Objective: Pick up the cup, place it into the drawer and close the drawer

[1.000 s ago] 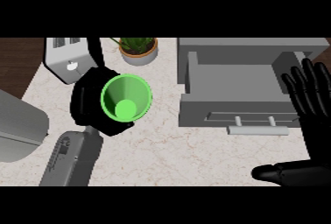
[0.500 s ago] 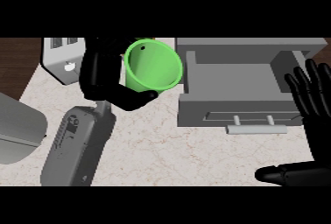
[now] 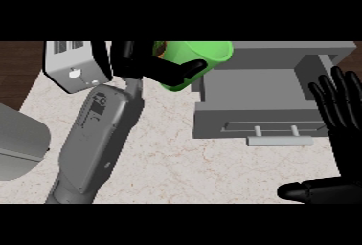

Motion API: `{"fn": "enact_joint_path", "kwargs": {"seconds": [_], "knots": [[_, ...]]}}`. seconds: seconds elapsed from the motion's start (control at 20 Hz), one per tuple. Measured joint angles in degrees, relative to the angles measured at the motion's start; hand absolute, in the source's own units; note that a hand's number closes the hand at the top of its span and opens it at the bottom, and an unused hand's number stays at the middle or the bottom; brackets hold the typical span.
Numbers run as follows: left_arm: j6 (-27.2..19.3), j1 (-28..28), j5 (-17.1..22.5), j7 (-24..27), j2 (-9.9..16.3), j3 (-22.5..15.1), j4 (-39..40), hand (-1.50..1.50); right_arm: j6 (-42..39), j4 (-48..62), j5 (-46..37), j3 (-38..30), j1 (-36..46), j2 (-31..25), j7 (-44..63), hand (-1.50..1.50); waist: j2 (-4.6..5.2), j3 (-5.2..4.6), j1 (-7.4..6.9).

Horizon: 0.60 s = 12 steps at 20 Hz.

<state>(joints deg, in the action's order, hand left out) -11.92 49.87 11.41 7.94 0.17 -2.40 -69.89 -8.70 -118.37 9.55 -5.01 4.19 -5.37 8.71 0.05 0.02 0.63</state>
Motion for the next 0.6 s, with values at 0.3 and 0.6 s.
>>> {"fn": "enact_joint_path", "kwargs": {"seconds": [0.3, 0.6], "knots": [[-4.0, 8.3, 1.2, 1.6, -0.1, -2.1, 11.4, 1.50, -0.4, -0.1, -0.5, 0.2, -1.2, 0.1, -0.9, -1.50, 0.11, 0.01, 0.56], [-7.2, 14.3, 5.7, 5.3, -0.2, -4.9, 21.9, 1.50, -0.8, 1.8, 0.0, -0.4, 0.6, -0.4, -1.3, -1.50, 0.24, 0.00, 0.95]]}}
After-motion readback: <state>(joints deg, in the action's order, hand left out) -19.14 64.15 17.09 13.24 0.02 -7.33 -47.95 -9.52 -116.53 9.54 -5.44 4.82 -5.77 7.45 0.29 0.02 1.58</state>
